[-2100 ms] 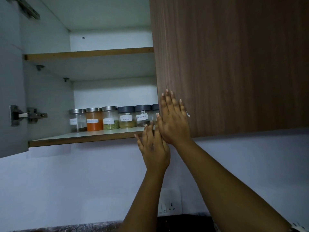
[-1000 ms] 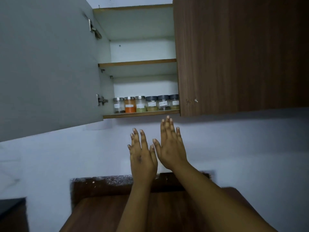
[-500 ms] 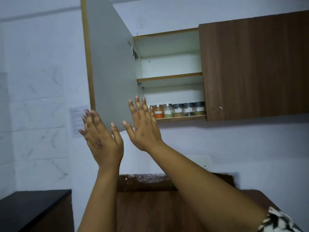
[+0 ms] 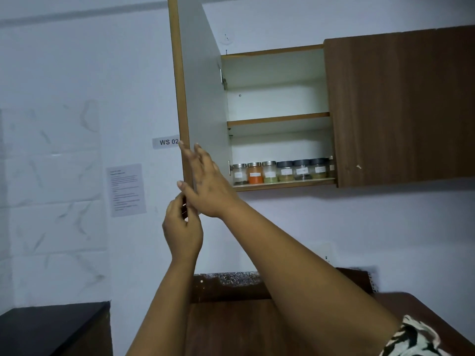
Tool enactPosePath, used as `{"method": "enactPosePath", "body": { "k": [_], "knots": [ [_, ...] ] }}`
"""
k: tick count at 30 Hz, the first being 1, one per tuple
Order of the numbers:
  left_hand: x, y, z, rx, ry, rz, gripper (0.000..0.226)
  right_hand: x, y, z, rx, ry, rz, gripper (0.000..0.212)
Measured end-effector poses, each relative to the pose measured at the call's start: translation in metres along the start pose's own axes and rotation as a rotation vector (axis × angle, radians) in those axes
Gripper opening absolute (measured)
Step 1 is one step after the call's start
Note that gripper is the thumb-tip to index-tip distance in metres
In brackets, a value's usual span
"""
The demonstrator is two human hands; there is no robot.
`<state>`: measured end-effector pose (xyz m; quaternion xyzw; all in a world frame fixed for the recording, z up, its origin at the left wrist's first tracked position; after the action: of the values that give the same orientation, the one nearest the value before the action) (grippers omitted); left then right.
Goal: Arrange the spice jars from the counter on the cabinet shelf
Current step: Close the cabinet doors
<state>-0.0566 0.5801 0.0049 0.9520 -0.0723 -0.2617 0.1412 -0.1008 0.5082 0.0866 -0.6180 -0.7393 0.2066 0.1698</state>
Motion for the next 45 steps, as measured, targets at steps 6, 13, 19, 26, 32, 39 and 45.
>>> {"method": "enactPosePath", "body": {
  "k": [6,13,19,26,32,39,45],
  "knots": [
    [0.007,0.025,0.016,-0.005,0.092,0.116,0.03,-0.023,-0.002,0.017,-0.083,0.028,-0.005,0.065],
    [0.005,0.076,0.04,0.1,0.149,0.221,0.031,-0.068,-0.039,0.038,-0.256,0.036,0.133,0.067],
    [0.001,0.129,0.063,0.148,0.174,0.25,0.042,-0.12,-0.072,0.06,-0.277,0.027,0.32,0.064],
    [0.008,0.199,0.096,0.15,0.213,0.229,0.044,-0.19,-0.106,0.075,-0.336,0.053,0.572,0.064],
    [0.022,0.278,0.118,0.227,0.245,0.079,0.047,-0.273,-0.118,0.089,-0.317,0.101,0.542,0.063],
    [0.061,0.365,0.138,0.394,0.279,-0.113,0.045,-0.373,-0.096,0.095,-0.082,0.215,0.343,0.067],
    [0.12,0.416,0.119,0.561,0.42,-0.379,0.046,-0.455,-0.07,0.089,-0.005,0.251,0.516,0.072]
  ]
}}
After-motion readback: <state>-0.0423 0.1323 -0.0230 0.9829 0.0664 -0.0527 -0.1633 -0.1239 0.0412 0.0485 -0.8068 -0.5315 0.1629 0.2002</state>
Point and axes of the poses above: each hand's wrist, its own z-axis away from the middle knuckle, its own y-axis out of the palm, x = y × z, the point moved 2 cm from there along -z, towards the middle knuckle, and after that the axes turned 13 degrees about z, right-handed, at the moved point
